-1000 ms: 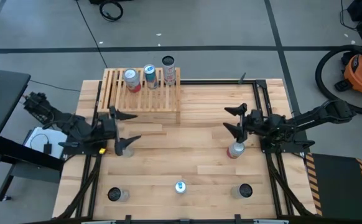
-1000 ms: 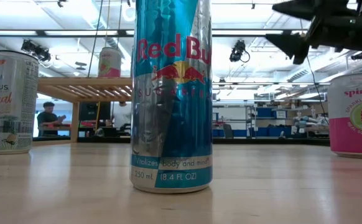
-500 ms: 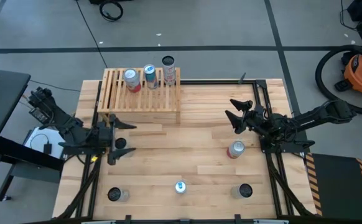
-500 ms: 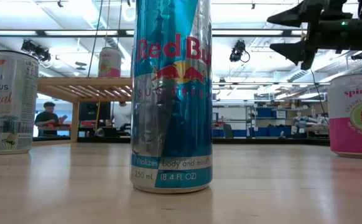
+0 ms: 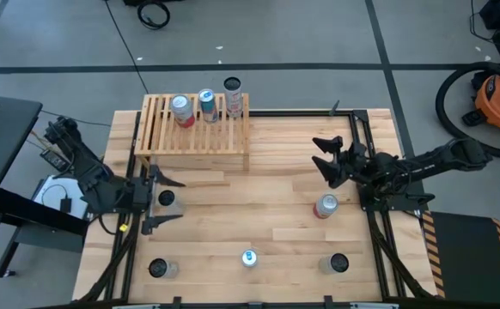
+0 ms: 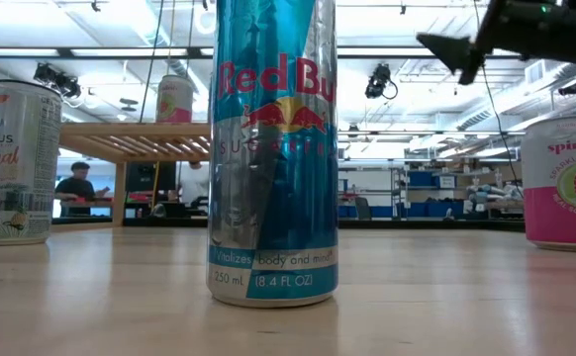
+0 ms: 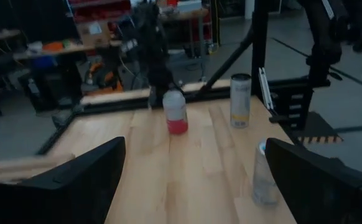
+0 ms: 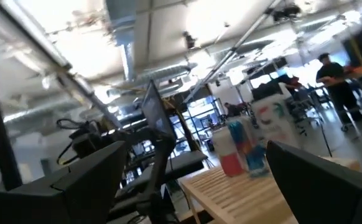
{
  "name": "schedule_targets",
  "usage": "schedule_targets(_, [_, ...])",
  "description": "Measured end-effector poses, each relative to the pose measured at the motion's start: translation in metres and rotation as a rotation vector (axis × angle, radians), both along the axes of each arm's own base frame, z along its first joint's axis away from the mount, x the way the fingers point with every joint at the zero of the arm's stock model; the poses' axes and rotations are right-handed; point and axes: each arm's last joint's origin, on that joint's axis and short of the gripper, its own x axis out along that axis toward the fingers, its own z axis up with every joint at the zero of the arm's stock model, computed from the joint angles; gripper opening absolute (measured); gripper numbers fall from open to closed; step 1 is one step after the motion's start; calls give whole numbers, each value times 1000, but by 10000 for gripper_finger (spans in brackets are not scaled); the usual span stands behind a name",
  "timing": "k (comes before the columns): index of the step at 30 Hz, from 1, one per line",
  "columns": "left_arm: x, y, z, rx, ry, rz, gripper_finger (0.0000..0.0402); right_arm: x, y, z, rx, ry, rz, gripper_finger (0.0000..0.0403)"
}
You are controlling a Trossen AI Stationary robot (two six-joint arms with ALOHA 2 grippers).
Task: Place canned beverage on shelf
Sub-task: Put the top white yellow soda can on the shelf
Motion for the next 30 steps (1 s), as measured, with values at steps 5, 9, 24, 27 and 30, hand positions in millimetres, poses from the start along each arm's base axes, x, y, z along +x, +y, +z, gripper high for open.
schedule_targets(5, [-1,1,-7,-26,54,16,389,15,3,18,-162,46,7,399])
schedule_targets(9, [0,1,-6,-52,47,18,389,23,4,26,-197,58,-11,399])
schedule_targets(24, [-2,4,-18,-190,135,76,389,31,5,25,-154,65,14,399])
schedule_targets(27, [-3,6,-22,-229,165,104,389,31,5,25,-153,65,14,399])
schedule_targets(30, [-5,7,-26,-253,221,84,389,31,5,25,-154,65,14,399])
